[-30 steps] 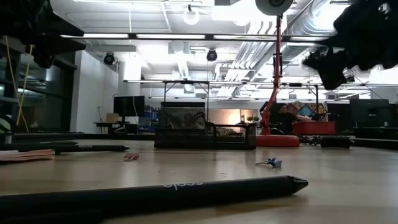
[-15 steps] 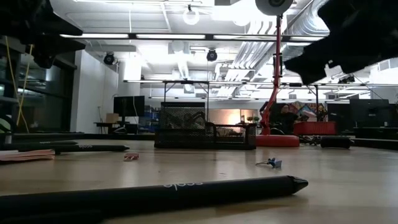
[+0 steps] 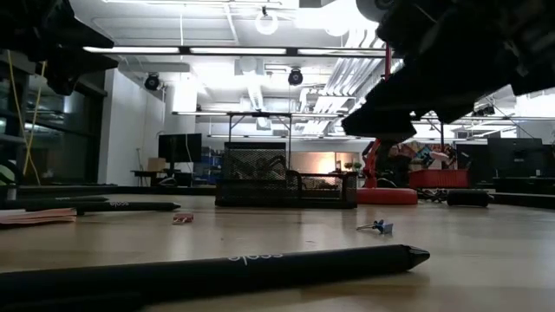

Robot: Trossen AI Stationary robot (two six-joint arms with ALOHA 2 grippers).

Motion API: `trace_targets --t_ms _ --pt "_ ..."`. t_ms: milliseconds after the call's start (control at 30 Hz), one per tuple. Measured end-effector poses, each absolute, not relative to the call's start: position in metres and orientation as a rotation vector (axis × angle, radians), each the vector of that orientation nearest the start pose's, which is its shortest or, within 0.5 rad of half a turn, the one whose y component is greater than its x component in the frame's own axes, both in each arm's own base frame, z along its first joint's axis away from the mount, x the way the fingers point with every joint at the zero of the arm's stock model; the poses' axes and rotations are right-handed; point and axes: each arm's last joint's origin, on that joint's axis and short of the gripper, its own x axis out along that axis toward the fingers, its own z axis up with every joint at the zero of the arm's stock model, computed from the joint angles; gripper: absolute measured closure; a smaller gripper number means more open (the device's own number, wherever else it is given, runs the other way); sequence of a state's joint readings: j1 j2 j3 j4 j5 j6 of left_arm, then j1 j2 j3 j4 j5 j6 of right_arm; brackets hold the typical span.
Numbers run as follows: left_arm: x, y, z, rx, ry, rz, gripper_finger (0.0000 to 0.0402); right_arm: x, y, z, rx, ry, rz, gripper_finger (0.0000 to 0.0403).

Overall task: Pick and place office supplies into organizer
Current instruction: Put the blue binder clip into the black desk organizer

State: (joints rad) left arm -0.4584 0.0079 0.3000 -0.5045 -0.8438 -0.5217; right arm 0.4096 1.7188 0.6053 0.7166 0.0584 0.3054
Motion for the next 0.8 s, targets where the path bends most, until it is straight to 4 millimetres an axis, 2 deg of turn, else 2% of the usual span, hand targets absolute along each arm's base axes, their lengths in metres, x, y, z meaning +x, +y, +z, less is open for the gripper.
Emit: trace_targets --t_ms 133,267,367,567,800 --pt "0.062 -0.006 0.215 -0.384 0.067 0.416 0.0234 0.293 0.132 0.134 0.328 0.509 0.266 0.0197" --pt "0.062 -0.007 0.215 -0.385 0.066 0.415 0.0234 0.298 0.133 0.138 0.388 0.522 0.2 0.0197" --pt "0.062 -0.007 0.215 -0.385 0.067 0.415 0.0234 0.299 0.136 0.141 0.393 0.493 0.069 0.0197" --pt "0.062 -0.007 0.215 -0.385 0.066 0.415 0.0234 0.289 0.151 0.139 0.315 0.526 -0.264 0.0197" --pt "0.062 -0.007 0.215 -0.385 0.066 0.415 0.0234 0.275 0.185 0.156 0.252 0.35 -0.386 0.0197"
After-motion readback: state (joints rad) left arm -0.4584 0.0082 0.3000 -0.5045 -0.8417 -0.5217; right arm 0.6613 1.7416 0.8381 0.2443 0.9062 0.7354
